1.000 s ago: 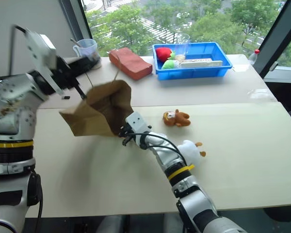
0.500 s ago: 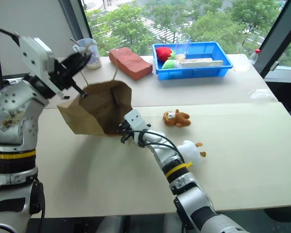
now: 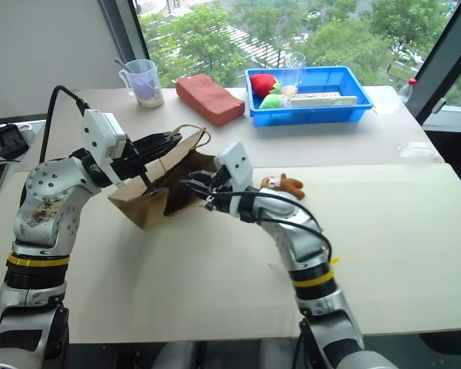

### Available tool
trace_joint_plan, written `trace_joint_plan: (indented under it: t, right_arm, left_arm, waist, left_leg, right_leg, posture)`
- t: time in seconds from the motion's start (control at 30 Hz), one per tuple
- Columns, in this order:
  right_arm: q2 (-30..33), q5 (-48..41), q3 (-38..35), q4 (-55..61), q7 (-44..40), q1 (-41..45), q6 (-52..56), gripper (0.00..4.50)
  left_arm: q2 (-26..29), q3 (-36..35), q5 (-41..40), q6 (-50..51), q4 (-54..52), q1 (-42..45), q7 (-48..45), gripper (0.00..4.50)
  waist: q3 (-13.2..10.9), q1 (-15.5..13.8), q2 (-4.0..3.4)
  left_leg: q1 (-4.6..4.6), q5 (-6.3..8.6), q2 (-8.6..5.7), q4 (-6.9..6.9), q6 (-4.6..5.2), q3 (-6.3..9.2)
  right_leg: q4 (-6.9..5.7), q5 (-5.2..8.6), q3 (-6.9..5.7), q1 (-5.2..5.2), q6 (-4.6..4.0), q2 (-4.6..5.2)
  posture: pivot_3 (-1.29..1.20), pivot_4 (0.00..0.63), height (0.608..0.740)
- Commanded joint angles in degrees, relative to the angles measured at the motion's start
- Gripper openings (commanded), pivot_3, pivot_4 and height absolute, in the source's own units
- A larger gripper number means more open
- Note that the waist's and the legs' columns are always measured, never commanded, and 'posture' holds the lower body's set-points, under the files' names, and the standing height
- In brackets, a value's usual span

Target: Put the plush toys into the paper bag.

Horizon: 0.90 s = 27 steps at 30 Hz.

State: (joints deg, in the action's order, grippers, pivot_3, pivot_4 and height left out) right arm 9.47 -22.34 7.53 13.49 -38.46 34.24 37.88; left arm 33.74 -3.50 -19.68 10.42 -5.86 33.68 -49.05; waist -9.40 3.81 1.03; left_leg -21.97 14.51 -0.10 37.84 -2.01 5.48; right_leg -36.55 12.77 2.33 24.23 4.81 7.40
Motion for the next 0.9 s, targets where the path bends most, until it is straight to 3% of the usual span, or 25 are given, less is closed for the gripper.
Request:
trace_joint_plan:
  t: [0.03, 0.17, 0.2, 0.43, 0.63, 0.77, 0.9]
  right_arm:
    - [4.73, -8.34, -6.52, 10.26, -0.40, -0.13, 7.49, 2.93]
    - [13.06, -15.49, -14.07, 14.97, 0.45, -1.15, 15.56, 4.35]
    - [14.20, -17.00, -15.79, 15.34, 1.25, -1.42, 17.09, 4.47]
    - [17.44, -20.40, -18.89, 16.46, 5.39, -4.38, 19.76, 4.47]
    - [29.56, -18.56, -20.84, 17.43, 0.11, -11.22, 16.73, 4.47]
    - [33.03, -18.81, -21.13, 16.02, -1.46, -11.39, 15.61, 4.47]
    - [33.93, -18.24, -19.50, 15.17, -2.45, -10.32, 14.10, 4.47]
  left_arm:
    - [0.00, -0.74, -0.71, -1.33, -0.24, 0.28, -0.62, 0.00]
    - [-0.61, -0.42, -0.72, -1.45, 0.23, 0.57, -0.76, 0.00]
    - [-0.88, -0.25, -0.71, -1.45, 0.28, 0.72, -0.71, 0.00]
    - [-2.33, 0.50, -0.29, -1.45, 0.41, 1.23, -0.50, 0.00]
    - [-0.11, -1.58, -1.81, 0.27, 1.81, 3.77, -1.63, 0.00]
    - [4.42, -4.38, -1.34, -1.64, 12.76, 11.34, -4.15, 0.00]
    - [7.77, -2.73, 1.94, -9.30, 25.03, 20.24, -9.68, 0.00]
  waist:
    - [0.00, -0.20, 0.00]
    - [0.00, -0.76, 0.01]
    - [-0.01, -0.98, 0.01]
    - [-0.01, -1.22, 0.02]
    - [-0.02, -1.88, 0.03]
    - [-0.03, -1.47, 0.06]
    - [-0.04, -1.23, 0.06]
  left_leg:
    - [-0.02, 0.00, 0.00, 0.00, 0.00, 0.00]
    - [-0.04, 0.02, 0.00, 0.00, 0.03, 0.01]
    - [-0.04, 0.02, -0.01, 0.00, 0.03, -0.01]
    - [-0.04, 0.04, 0.00, 0.00, 0.07, -0.06]
    - [-0.30, 0.06, -0.03, 0.10, 0.10, -0.05]
    - [-0.19, 0.05, -0.02, 0.10, 0.11, -0.06]
    - [-0.14, 0.05, -0.02, 0.10, 0.11, -0.09]
  right_leg:
    - [0.01, 0.00, 0.00, 0.00, 0.00, 0.00]
    - [0.40, 0.00, -0.03, -0.09, 0.00, 0.00]
    - [0.43, 0.00, -0.02, -0.09, 0.00, 0.00]
    - [0.45, 0.00, 0.01, -0.09, 0.00, 0.00]
    - [0.52, 0.00, 0.01, -0.10, 0.00, 0.01]
    - [0.68, 0.00, 0.00, -0.12, 0.00, 0.00]
    - [0.67, 0.01, 0.01, -0.15, 0.01, 0.00]
  posture:
    - [0.00, 0.150, 0.740]
    - [0.00, 0.150, 0.740]
    - [0.00, 0.150, 0.740]
    - [0.00, 0.150, 0.740]
    - [0.00, 0.150, 0.740]
    - [0.00, 0.150, 0.740]
    - [0.00, 0.150, 0.740]
